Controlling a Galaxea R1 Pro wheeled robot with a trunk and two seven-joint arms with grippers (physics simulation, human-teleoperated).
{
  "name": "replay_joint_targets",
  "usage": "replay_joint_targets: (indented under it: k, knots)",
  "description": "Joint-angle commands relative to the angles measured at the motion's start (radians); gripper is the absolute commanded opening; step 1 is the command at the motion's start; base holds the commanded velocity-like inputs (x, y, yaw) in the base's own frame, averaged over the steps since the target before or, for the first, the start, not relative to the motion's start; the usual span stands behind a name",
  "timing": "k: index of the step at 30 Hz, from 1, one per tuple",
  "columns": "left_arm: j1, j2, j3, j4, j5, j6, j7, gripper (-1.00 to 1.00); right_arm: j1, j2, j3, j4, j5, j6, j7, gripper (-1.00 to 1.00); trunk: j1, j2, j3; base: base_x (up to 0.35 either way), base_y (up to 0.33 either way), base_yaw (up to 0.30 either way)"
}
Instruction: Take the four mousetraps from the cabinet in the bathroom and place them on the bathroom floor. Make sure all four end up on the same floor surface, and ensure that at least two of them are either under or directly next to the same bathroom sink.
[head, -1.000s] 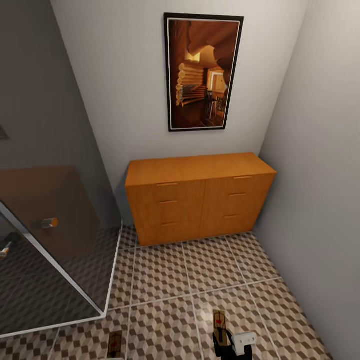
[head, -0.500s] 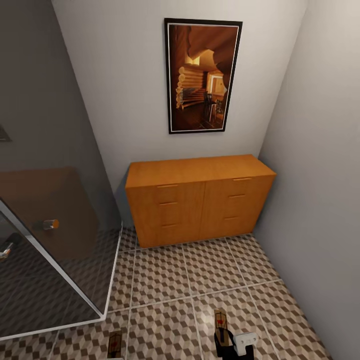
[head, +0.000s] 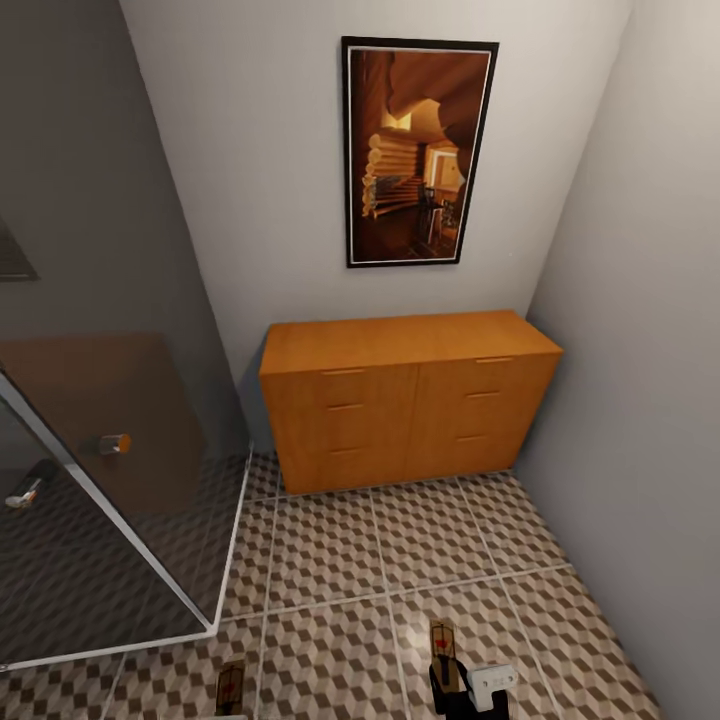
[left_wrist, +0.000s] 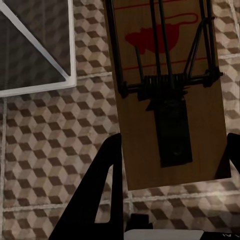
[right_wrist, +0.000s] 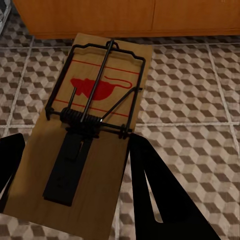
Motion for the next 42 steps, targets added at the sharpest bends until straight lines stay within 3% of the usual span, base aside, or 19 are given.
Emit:
replay_joint_targets:
  k: [1,42]
  knots:
    - [-0.001,0.0,-0.009,0.0,0.002,-0.001,0.008,-1.0,-0.001,0.0,0.009,0.001,-0.014,-0.004,0.004,-1.0,0.001,-0.002,-0.002,0.0,0.0,0.265]
    - [-0.001,0.0,-0.009,0.001,0.002,-0.001,0.008,-1.0,-0.001,0.0,0.009,0.001,-0.014,-0.004,0.004,-1.0,0.001,-0.002,-0.002,0.0,0.0,0.285]
